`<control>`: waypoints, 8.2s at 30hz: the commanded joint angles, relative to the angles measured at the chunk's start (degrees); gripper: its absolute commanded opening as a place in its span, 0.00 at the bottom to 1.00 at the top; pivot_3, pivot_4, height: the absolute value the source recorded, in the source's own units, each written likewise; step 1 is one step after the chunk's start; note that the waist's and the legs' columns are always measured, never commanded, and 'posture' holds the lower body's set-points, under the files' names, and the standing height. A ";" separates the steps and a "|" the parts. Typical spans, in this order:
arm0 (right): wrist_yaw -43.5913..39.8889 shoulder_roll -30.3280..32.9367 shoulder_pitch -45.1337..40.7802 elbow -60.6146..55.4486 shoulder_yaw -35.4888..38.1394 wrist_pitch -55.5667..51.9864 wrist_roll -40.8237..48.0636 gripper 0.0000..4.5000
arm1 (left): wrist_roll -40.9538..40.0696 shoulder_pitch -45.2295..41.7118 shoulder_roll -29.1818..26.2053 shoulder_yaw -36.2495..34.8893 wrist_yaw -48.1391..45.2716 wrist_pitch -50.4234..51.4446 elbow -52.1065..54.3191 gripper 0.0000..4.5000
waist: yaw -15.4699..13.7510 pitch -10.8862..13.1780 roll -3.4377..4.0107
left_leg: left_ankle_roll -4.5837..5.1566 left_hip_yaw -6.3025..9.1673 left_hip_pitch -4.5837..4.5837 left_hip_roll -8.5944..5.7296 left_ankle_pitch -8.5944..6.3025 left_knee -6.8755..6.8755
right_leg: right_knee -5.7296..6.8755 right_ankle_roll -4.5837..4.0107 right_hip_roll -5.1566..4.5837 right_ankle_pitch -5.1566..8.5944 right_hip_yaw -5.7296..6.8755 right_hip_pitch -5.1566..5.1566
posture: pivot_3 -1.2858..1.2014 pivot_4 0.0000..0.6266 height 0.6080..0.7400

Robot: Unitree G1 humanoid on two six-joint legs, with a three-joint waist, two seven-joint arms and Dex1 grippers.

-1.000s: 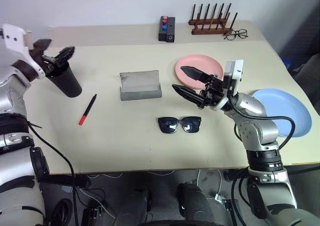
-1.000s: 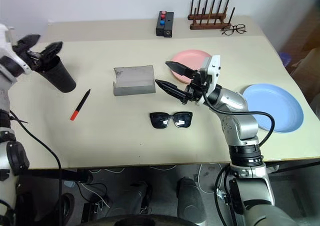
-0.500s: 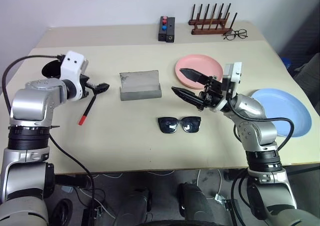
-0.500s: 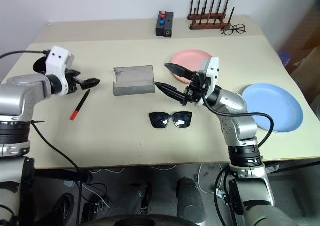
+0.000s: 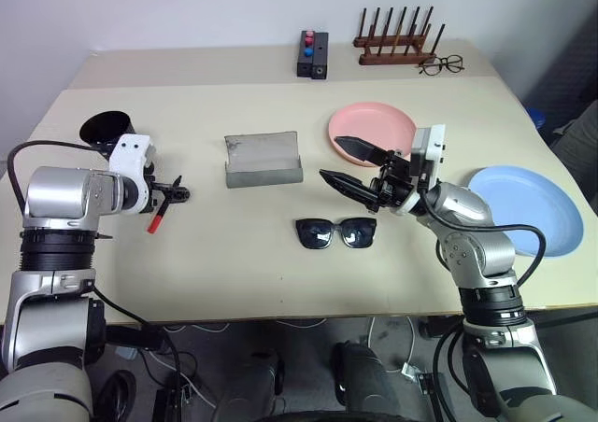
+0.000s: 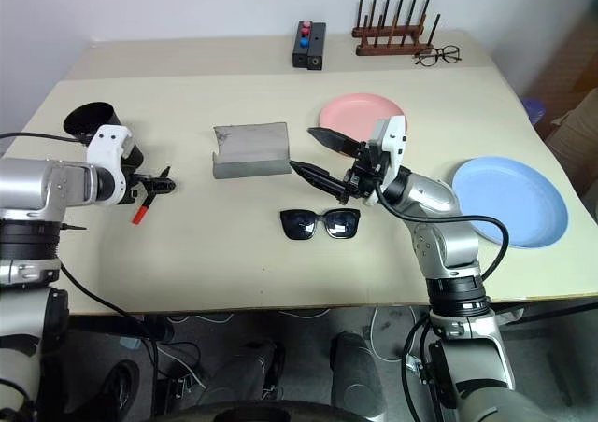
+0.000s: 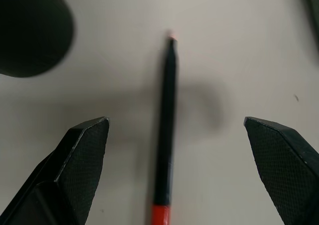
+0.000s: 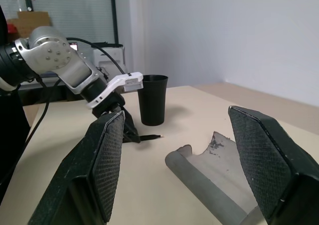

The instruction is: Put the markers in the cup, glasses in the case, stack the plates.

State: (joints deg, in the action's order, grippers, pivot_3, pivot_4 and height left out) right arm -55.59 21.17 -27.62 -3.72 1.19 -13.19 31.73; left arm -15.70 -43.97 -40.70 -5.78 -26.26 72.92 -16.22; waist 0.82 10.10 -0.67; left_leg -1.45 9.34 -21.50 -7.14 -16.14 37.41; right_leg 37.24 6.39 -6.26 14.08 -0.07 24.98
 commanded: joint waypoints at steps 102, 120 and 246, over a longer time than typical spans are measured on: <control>0.12 1.69 -1.82 1.02 1.06 0.95 0.06 0.76 | -5.52 -7.58 2.13 -20.63 -9.21 -93.26 -39.92 0.98 | 0.19 -0.09 -0.15 | 0.02 0.00 -0.03 -0.05 -0.01 0.05 | -0.02 0.03 -0.13 -0.03 0.10 -0.02 | 0.52 0.24 1.00; -0.65 6.84 -2.09 6.91 3.54 4.43 -3.84 0.76 | 1.65 -16.08 7.25 7.84 -49.26 -63.80 -35.90 0.98 | 0.86 -0.08 -0.14 | 0.07 -0.02 0.00 0.01 -0.03 0.12 | -0.01 0.03 0.04 -0.03 0.09 -0.07 | 0.52 0.24 1.00; -3.58 23.34 -3.94 -11.22 -24.14 -16.74 -34.39 0.76 | -15.85 21.04 -2.09 -3.63 -56.34 -51.42 17.14 0.91 | -0.14 -0.08 -0.11 | 0.17 0.03 -0.80 -0.03 -0.10 0.75 | 0.00 0.03 -0.15 -0.17 0.12 0.39 | 0.52 0.24 1.00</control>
State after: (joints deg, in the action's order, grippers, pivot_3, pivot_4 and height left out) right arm -58.91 44.29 -31.24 -13.50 -23.95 -30.10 -2.23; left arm -30.47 -22.67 -41.94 -8.31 -83.02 22.20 -0.80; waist 0.68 10.01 -0.78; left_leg -1.28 9.37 -22.30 -7.16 -16.24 38.16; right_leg 37.23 6.43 -6.41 13.90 0.05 25.36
